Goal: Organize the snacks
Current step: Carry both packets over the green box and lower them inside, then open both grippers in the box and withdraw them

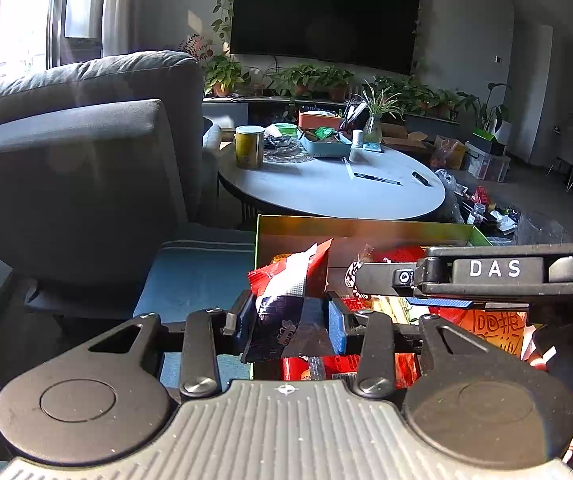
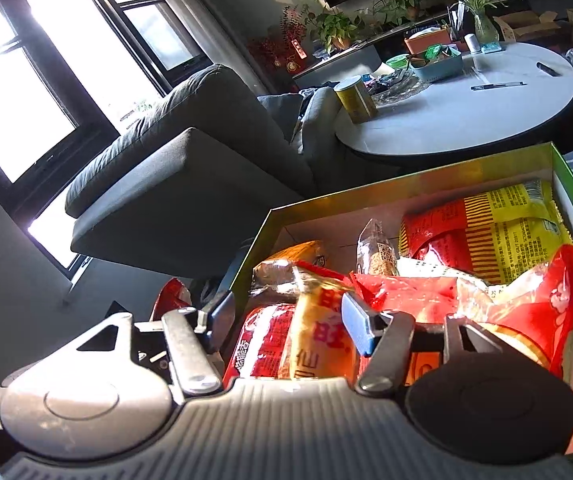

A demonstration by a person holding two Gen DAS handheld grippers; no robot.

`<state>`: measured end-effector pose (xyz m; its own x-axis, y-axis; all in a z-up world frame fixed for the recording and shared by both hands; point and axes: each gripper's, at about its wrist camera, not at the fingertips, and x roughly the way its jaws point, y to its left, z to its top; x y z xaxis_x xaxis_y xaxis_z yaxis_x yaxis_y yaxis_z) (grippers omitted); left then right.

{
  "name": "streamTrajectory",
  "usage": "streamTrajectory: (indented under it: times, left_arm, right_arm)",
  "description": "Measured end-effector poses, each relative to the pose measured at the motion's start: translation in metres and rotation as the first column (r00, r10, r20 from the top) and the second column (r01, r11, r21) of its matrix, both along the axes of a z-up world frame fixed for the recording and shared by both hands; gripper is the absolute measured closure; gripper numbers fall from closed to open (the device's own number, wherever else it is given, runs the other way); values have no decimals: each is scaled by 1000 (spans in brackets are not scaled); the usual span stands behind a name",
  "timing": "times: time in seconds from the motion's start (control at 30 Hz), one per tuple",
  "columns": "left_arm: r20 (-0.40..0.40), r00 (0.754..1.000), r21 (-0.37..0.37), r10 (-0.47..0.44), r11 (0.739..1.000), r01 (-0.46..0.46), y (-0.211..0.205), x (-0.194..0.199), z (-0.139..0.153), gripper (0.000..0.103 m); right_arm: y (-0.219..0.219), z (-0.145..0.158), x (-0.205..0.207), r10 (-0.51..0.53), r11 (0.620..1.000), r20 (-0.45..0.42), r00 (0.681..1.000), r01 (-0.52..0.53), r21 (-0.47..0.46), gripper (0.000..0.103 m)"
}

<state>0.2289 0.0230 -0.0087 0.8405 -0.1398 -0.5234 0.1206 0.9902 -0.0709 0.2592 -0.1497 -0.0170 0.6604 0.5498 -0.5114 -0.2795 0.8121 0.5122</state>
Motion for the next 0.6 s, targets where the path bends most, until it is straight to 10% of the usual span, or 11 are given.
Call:
streamTrajectory:
  times: [0.6]
  left_arm:
    - [-2, 997, 22, -80, 997, 80, -42, 43, 0, 68]
  right_arm:
    - [-34, 24, -26, -179, 981, 143, 973, 188, -50, 28]
